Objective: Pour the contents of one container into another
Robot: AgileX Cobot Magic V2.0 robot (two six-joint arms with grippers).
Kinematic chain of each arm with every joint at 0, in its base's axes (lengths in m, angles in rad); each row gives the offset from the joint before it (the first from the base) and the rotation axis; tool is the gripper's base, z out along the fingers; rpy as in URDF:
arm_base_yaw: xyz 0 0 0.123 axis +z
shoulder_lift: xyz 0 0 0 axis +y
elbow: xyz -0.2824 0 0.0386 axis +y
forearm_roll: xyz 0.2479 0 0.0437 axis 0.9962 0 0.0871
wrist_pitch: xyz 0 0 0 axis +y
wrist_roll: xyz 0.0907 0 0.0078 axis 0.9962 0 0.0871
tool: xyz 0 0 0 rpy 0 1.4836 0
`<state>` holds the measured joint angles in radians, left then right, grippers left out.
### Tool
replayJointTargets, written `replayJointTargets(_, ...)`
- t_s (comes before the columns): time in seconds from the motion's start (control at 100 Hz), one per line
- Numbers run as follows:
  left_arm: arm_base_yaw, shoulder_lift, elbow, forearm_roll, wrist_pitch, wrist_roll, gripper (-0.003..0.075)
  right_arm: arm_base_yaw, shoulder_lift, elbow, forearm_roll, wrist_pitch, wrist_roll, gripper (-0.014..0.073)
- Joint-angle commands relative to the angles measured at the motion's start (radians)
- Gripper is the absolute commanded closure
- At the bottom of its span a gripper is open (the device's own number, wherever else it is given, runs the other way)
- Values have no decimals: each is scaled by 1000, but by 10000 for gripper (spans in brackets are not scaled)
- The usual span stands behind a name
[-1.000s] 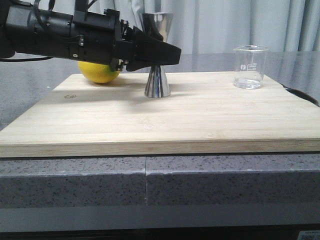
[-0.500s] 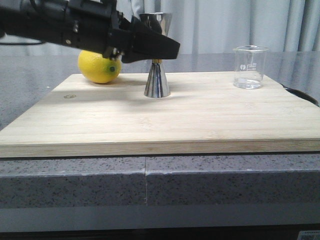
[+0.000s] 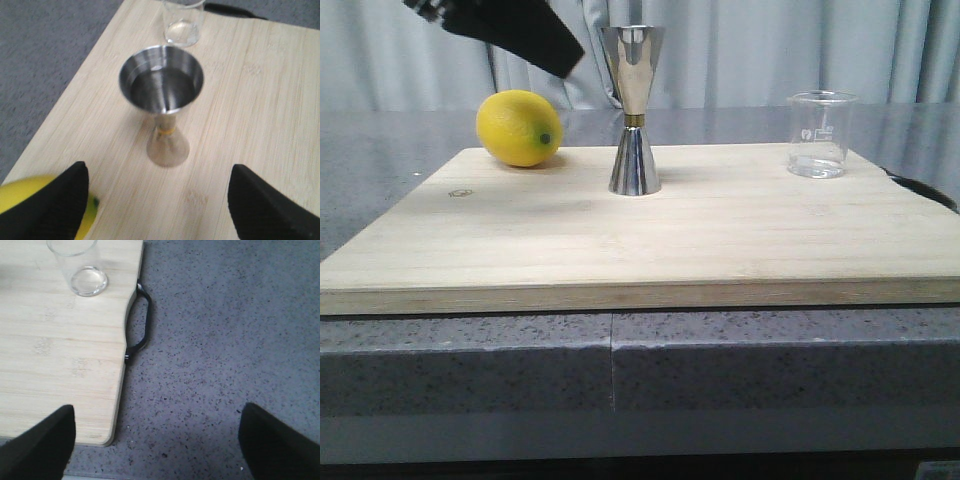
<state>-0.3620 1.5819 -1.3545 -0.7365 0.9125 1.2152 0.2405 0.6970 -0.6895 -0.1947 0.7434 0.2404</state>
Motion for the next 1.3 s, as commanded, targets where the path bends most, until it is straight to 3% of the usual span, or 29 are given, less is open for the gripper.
replayJointTargets(0.0, 3, -86, -70, 164, 41, -224, 186, 0, -4, -38, -22, -66, -1, -6)
replayJointTargets(0.18, 3, -179, -140, 459, 172, -591, 187, 0, -4, -38, -22, -66, -1, -6)
replayJointTargets(0.35, 7, -292, -139, 710, 206, -951, 187, 0, -4, -38, -22, -66, -1, -6)
replayJointTargets(0.5, 7, -395, -82, 871, 204, -1164, 187, 0, -4, -38, -22, -66, -1, -6)
replayJointTargets(0.8, 7, -672, 240, 938, 102, -1378, 187, 0, -4, -38, -22, -70, -1, -6)
replayJointTargets(0.98, 7, -840, 424, 936, -15, -1402, 187, 0, -4, -38, -22, -80, -1, -6)
replayJointTargets(1.22, 7, -914, 483, 936, -15, -1402, 188, 0, -4, -38, -22, -91, -1, -1)
replayJointTargets(1.29, 7, -912, 483, 936, -21, -1402, 206, 0, -4, -38, -22, -91, -1, 46)
